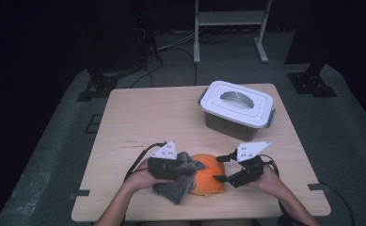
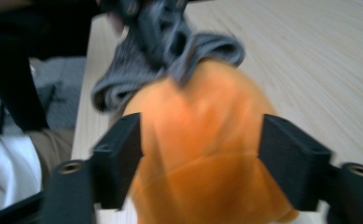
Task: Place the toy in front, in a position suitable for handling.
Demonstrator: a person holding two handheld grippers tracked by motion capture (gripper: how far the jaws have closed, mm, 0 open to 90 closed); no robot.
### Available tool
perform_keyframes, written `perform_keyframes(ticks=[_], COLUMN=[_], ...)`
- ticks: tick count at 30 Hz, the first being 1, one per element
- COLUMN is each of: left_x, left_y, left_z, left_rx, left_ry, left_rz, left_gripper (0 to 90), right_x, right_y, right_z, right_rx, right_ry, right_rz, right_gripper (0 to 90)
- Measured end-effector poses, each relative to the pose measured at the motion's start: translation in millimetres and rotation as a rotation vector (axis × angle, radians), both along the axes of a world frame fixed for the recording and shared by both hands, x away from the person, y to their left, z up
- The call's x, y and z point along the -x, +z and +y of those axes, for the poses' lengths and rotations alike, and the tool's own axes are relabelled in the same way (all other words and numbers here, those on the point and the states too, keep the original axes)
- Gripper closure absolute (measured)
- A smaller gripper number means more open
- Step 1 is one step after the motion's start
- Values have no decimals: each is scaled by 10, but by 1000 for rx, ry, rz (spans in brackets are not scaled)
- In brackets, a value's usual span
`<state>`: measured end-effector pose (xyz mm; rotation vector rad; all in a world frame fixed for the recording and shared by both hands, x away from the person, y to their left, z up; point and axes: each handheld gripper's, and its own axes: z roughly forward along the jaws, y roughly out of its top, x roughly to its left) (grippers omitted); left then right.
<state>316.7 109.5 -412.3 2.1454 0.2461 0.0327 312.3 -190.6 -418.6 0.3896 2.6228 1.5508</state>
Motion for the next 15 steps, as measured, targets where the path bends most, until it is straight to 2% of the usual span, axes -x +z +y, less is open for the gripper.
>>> perform_keyframes(ticks=[2, 4, 6, 9, 10, 11, 13, 15], left_x=[6, 2, -23, -82, -103, -114, -113, -120], left_y=[-1, 3, 5, -22, -42, -63, -73, -54], left_z=[0, 18, 71, 169, 192, 202, 195, 188], left_rx=[7, 15, 30, 15, 12, 18, 18, 42], left_ry=[-1, 8, 35, 86, 94, 94, 95, 94], left_rz=[4, 1, 1, -5, 8, 22, 21, 36], left_gripper=[715, 715, 715, 714, 713, 712, 713, 718], right_x=[-55, -76, -57, -53, -50, -46, -46, -44], right_y=[-6, -74, -148, -172, -178, -187, -203, -205], right_z=[44, 137, 203, 189, 176, 169, 167, 175], right_rx=[22, 71, 95, 84, 82, 76, 65, 66], right_ry=[8, 26, 16, 2, 3, 2, 1, -5], right_rz=[11, 22, -3, 2, 3, 6, 9, 9], right_gripper=[250, 243, 290, 328, 329, 329, 328, 327])
